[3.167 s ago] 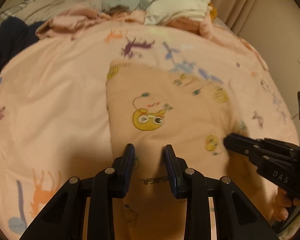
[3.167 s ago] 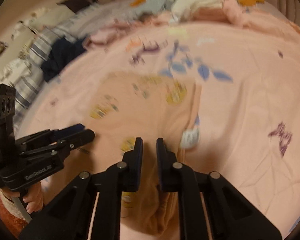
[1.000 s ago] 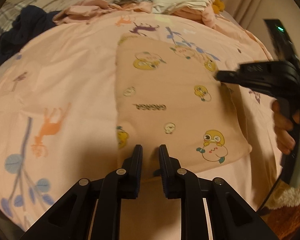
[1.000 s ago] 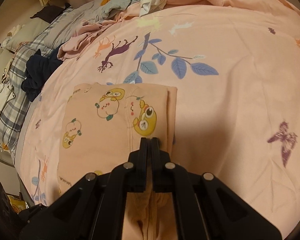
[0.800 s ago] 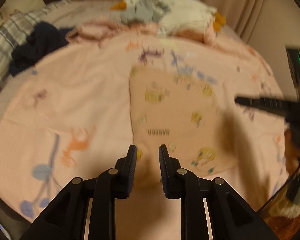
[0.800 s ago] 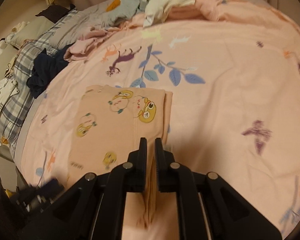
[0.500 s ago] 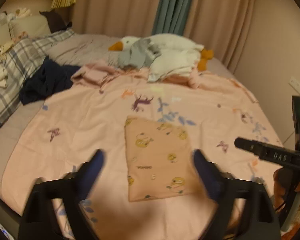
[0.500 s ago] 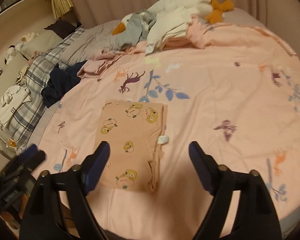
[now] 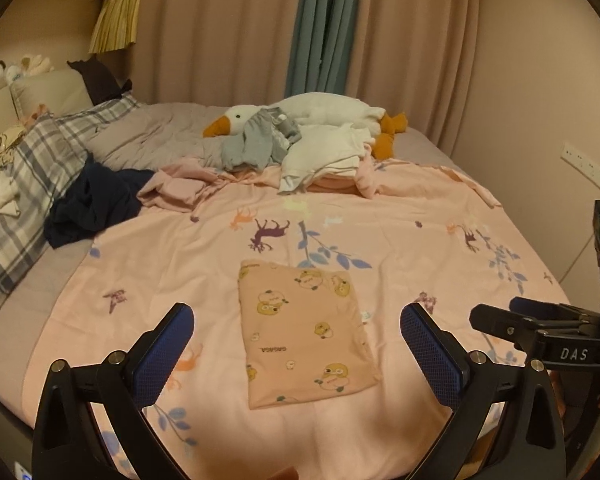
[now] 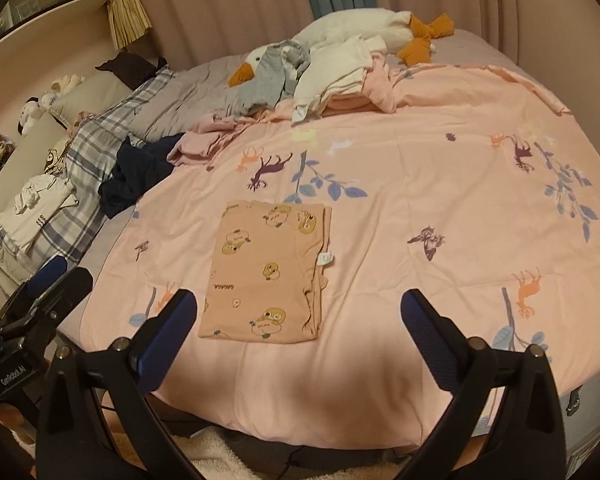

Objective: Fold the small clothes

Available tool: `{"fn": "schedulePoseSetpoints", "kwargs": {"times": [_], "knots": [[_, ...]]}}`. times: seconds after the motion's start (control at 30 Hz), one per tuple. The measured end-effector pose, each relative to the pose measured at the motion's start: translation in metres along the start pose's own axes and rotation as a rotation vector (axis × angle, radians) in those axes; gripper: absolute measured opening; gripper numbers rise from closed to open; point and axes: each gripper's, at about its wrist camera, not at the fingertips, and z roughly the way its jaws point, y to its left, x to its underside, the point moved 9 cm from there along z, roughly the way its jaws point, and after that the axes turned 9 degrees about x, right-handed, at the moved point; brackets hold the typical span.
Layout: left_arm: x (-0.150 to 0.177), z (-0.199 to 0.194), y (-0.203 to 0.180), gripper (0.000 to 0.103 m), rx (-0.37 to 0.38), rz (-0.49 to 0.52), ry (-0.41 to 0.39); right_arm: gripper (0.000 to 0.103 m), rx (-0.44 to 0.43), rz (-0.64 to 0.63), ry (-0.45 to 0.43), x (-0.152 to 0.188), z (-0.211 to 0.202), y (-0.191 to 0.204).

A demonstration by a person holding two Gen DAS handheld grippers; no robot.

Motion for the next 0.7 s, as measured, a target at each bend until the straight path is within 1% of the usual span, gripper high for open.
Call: {"fn": "schedulePoseSetpoints", "kwargs": {"times": [0.33, 0.7], "knots": [[0.002, 0.0037, -0.0074, 0.102, -0.002, 0.001, 0.024, 0.103, -0.006, -0.015, 0.021, 0.0026, 0.0027, 0.0035], [0.0036, 0.0085, -0.0034, 0.102, -0.014, -0.01, 0.045, 0.103, 0.023, -0.024, 0.017, 0.003, 0.0051, 0.0068]]}}
